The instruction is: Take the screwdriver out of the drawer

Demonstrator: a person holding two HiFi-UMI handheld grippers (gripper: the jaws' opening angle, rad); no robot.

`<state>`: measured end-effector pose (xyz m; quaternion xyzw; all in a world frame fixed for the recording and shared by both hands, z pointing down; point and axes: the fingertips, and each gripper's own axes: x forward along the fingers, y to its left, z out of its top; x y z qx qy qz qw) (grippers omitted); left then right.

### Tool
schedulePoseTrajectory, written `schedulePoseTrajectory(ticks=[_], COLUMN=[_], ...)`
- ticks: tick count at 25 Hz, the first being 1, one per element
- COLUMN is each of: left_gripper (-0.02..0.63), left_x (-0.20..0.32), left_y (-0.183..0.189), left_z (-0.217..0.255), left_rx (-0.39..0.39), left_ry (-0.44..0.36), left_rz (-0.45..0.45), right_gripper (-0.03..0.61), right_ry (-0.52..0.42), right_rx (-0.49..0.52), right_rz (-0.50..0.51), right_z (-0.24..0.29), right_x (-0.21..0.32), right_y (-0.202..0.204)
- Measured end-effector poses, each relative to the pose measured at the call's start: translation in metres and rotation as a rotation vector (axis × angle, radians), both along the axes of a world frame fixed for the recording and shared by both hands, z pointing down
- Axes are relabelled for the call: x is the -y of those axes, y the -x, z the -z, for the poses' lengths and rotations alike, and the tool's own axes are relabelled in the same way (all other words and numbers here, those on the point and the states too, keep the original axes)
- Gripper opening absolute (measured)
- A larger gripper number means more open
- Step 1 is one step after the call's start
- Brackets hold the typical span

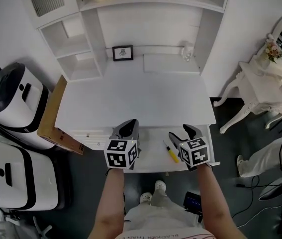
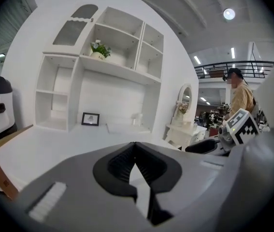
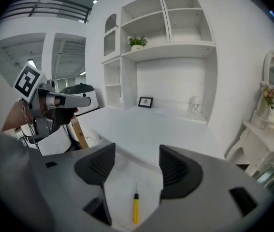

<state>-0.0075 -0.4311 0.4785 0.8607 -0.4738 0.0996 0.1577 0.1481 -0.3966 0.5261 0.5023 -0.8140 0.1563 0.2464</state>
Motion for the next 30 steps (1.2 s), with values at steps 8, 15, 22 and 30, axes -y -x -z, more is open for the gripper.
schedulePoseTrajectory(ticks=[8, 15, 22, 30], left_gripper=[0.009, 0.008, 0.009, 0.008], left_x=[0.004, 0.004, 0.001, -0.006], left_y=[-0.011, -0.016, -0.023, -0.021], left_z=[-0.057, -0.096, -0.136, -0.162], left_rx=[0.046, 0.044, 0.054, 0.065], left_ry=[0.119, 0.204, 0.279, 0.334], left_rz=[-0.037, -0.031, -0.031, -0.011], right_gripper=[0.279, 0.278, 0.278, 0.259], right_ry=[0.203, 0.362, 0.487, 0.654], right_rx=[-0.034, -0.043, -0.063, -0.108], right_rz=[0.056, 0.072, 0.113, 0.140], right_z=[-0.082, -0.139, -0.190, -0.239], right_x=[-0.006, -0.019, -0.029, -0.034], right_y=[0.008, 0.003, 0.002, 0.000])
